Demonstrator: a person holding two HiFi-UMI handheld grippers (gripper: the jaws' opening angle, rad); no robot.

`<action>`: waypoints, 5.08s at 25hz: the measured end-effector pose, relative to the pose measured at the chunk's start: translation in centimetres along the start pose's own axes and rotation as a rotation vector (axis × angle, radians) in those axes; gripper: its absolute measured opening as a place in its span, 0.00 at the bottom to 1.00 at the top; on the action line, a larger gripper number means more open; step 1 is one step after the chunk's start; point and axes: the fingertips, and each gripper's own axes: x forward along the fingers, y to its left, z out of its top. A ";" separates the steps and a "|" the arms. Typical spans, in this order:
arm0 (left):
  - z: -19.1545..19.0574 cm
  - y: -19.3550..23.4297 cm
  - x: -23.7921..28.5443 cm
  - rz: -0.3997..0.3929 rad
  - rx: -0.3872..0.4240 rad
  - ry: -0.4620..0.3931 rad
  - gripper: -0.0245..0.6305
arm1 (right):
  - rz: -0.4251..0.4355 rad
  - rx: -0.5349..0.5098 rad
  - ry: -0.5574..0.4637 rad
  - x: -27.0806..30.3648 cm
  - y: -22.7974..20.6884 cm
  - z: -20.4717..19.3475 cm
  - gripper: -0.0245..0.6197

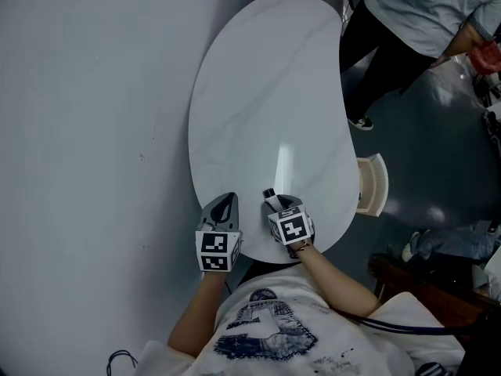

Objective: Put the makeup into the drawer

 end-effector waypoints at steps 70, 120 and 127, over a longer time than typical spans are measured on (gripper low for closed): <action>4.3 -29.7 15.2 -0.312 0.255 0.018 0.11 | -0.261 0.397 -0.257 -19.2 -30.5 -9.5 0.31; 1.2 -31.4 32.2 -0.210 0.251 0.145 0.11 | -0.134 0.518 -0.036 1.4 -43.2 -14.9 0.31; 0.6 -31.6 32.9 -0.214 0.266 0.157 0.11 | -0.128 0.534 -0.011 3.2 -43.6 -16.2 0.31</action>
